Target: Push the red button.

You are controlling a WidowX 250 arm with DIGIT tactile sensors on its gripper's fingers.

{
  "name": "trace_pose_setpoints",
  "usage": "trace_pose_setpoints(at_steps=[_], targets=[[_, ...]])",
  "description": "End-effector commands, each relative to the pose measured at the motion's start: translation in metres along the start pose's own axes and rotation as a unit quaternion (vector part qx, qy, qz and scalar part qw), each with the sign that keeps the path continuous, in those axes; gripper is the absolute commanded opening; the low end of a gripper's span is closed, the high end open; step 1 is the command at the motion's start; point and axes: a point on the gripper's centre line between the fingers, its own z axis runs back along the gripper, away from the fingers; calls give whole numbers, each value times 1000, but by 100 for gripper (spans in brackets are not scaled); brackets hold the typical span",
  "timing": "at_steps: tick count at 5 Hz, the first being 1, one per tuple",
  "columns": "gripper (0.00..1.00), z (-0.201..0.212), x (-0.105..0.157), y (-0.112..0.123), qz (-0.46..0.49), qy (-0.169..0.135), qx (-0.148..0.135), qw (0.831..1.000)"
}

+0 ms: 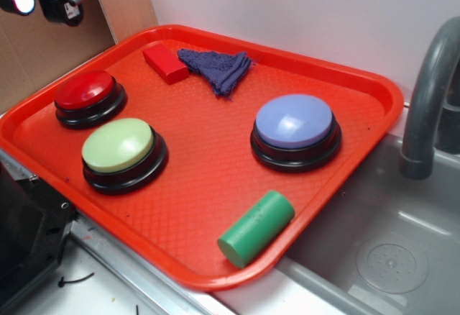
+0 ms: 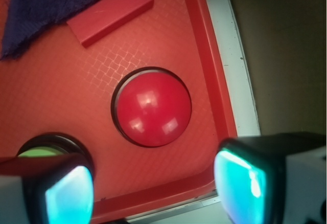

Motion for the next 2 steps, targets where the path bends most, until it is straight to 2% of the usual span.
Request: trace_pose_setpoints(at_steps=[1,2], targets=[[100,11,6,10,10,-24,12,1000],[100,10,5,10,12,-26,17,999]])
